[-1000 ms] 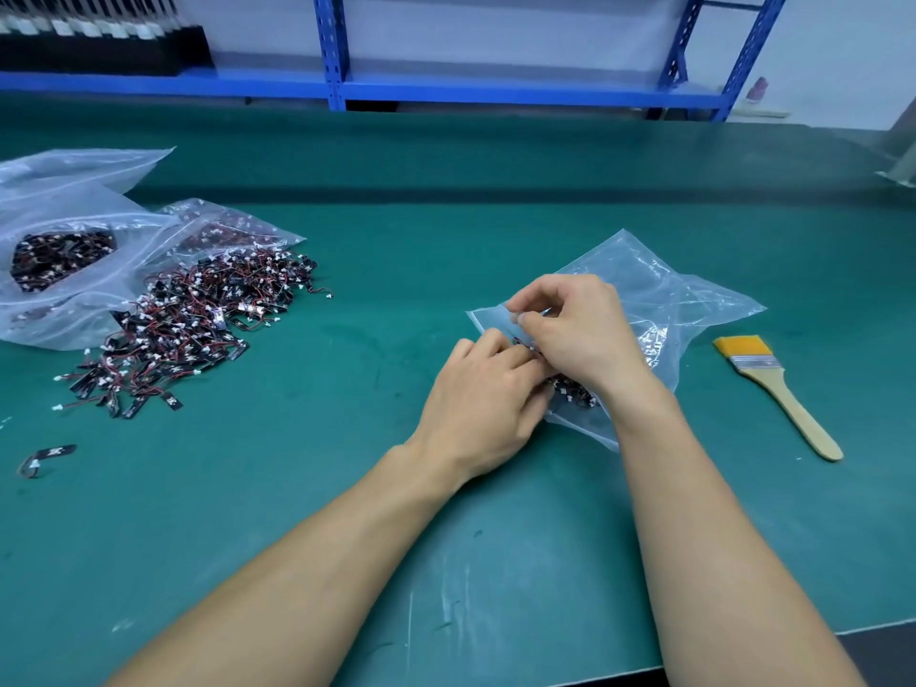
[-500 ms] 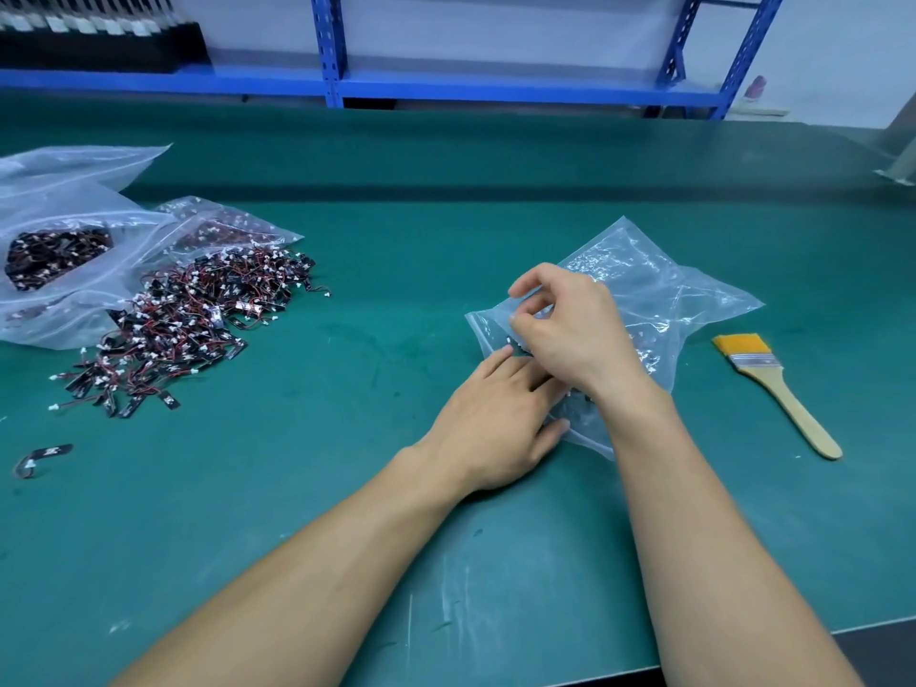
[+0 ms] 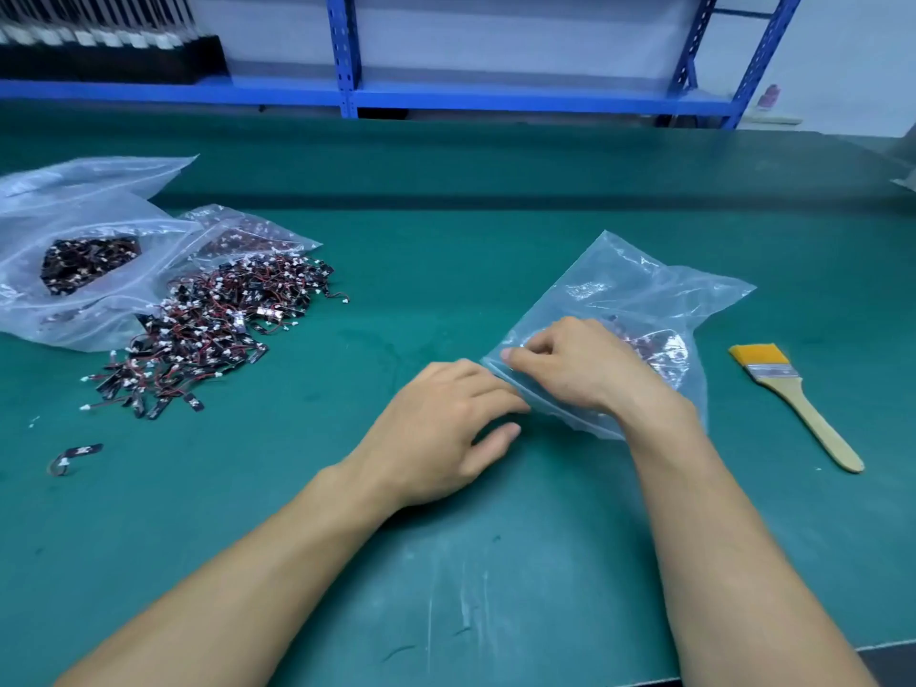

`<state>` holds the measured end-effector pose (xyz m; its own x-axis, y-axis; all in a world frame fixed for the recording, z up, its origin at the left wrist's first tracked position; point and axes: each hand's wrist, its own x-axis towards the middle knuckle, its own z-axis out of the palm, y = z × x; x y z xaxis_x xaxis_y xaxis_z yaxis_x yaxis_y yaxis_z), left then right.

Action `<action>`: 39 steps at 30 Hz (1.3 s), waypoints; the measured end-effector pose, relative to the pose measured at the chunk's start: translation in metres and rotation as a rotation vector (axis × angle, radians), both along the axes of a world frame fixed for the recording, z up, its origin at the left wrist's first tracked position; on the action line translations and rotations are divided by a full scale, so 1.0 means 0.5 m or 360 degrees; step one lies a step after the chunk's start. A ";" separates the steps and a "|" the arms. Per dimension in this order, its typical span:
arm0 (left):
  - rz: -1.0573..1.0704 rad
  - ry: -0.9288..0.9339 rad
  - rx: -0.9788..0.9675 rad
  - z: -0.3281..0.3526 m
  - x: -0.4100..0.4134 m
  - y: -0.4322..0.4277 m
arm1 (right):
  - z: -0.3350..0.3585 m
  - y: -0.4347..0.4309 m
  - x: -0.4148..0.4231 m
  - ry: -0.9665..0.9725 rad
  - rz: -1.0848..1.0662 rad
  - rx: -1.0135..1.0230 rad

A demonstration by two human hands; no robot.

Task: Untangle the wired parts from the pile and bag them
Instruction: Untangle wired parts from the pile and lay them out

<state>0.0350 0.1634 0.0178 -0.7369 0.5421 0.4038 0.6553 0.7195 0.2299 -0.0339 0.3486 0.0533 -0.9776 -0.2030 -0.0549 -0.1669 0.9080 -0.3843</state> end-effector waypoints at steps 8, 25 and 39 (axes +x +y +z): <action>0.0657 -0.0144 -0.0078 -0.008 -0.013 -0.214 | 0.000 -0.016 0.001 0.0329 -0.0387 0.0072; 0.0800 -0.0318 -0.0195 -0.015 -0.036 -0.257 | -0.074 -0.086 0.004 0.0375 0.0320 -0.0241; 0.0033 -0.0661 0.0489 -0.002 0.000 -0.219 | -0.070 -0.107 0.027 0.0285 0.0679 -0.0426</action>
